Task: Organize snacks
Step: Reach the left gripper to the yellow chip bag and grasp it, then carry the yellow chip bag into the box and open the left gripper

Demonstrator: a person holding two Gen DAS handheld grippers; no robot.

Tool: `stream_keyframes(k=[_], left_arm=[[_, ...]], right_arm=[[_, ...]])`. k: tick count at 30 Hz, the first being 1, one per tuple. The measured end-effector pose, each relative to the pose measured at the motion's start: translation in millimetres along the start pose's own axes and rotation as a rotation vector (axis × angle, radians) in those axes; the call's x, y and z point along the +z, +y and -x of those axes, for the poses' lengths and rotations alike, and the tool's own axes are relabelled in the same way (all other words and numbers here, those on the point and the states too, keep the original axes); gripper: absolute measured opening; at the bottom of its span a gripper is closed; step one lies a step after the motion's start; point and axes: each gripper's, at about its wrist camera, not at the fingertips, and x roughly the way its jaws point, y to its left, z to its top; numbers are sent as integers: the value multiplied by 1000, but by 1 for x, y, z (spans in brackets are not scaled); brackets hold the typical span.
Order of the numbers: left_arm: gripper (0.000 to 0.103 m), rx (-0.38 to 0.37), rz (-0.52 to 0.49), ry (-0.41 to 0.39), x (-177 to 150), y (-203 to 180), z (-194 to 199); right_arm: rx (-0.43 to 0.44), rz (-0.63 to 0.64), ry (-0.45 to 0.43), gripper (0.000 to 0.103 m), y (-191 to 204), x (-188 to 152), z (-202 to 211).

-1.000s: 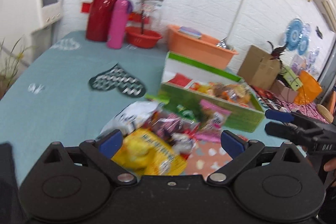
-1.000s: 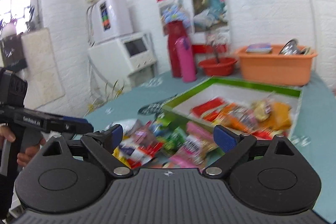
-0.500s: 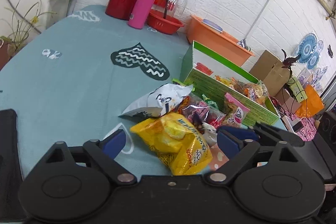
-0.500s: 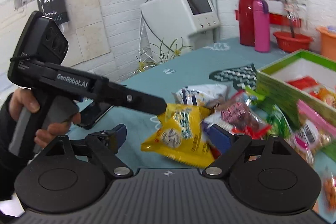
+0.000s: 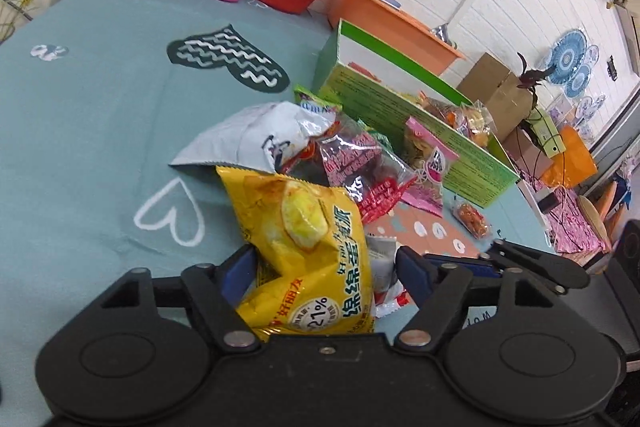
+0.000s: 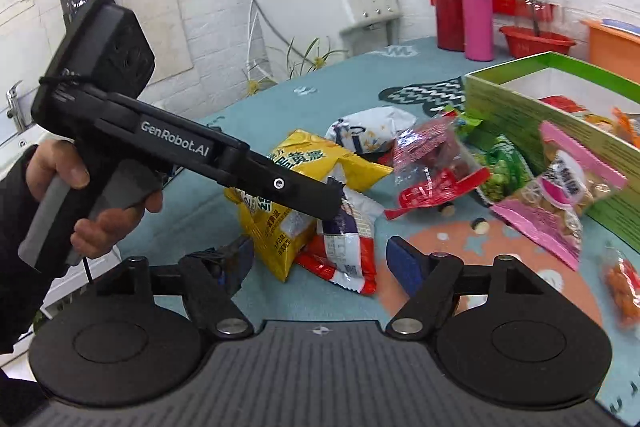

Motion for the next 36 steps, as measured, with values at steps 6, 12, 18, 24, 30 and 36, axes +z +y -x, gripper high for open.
stream_keyframes(k=[6, 12, 18, 24, 30, 36], left_arm=[[103, 27, -16, -71, 2, 0, 27], [79, 27, -17, 7, -1, 3, 9], [67, 6, -16, 10, 0, 3, 5], [54, 21, -47, -12, -7, -12, 13], [54, -17, -167, -137, 15, -56, 36], [54, -81, -254, -171, 55, -92, 1]], right_arm=[[89, 19, -57, 103, 18, 8, 8], [85, 5, -5, 99, 22, 12, -27], [43, -66, 5, 90, 8, 15, -37], [51, -60, 17, 69, 11, 14, -38], [15, 17, -126, 68, 19, 27, 8], [-99, -12, -234, 68, -12, 46, 34]])
